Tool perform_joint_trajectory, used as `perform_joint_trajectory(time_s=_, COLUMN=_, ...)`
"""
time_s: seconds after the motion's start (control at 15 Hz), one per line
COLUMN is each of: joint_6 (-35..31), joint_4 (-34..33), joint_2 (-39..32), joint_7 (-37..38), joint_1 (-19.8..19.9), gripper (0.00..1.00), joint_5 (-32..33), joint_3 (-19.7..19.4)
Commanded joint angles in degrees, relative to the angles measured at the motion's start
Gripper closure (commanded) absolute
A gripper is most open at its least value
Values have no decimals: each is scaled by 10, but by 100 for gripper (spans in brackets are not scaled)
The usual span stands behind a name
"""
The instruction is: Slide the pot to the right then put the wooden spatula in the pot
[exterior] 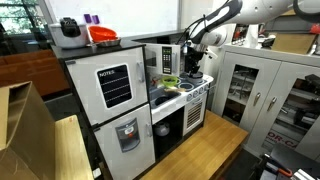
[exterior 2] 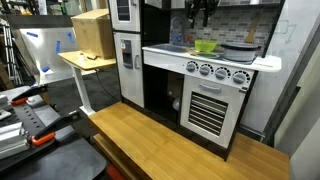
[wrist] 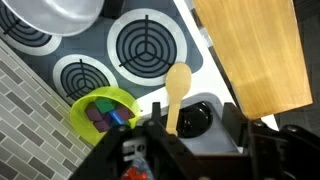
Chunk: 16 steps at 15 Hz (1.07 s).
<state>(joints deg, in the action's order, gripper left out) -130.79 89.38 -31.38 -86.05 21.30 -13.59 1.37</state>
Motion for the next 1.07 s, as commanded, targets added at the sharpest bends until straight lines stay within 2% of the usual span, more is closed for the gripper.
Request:
perform_joint_trajectory(time_s=0.0, joint_6=-52, joint_4=55, joint_2=24, joint_7=30, joint_1=-8, gripper=4, joint_5=-30, joint_3=-1)
perform_joint_trajectory(time_s=0.13, joint_6=-70, joint_4=56, joint_2=12, joint_7=52, joint_1=-14, gripper=0, joint_5=-37, joint_3=0)
perform_joint_trajectory(time_s=0.33, joint_6=-90, joint_4=58, joint_2=-2, joint_7=82, joint_1=-22, gripper=0, joint_5=-32, joint_3=3)
perform_joint_trajectory(time_s=0.67, joint_6=-110, joint_4=43, joint_2=-44, joint_7=66, joint_1=-18, gripper=0, joint_5=-28, joint_3=26)
perform_joint_trajectory(time_s=1.0, joint_6=-114, joint_4=14, joint_2=-92, joint_7=68, joint_1=-14, gripper=0, joint_5=-19, joint_3=31)
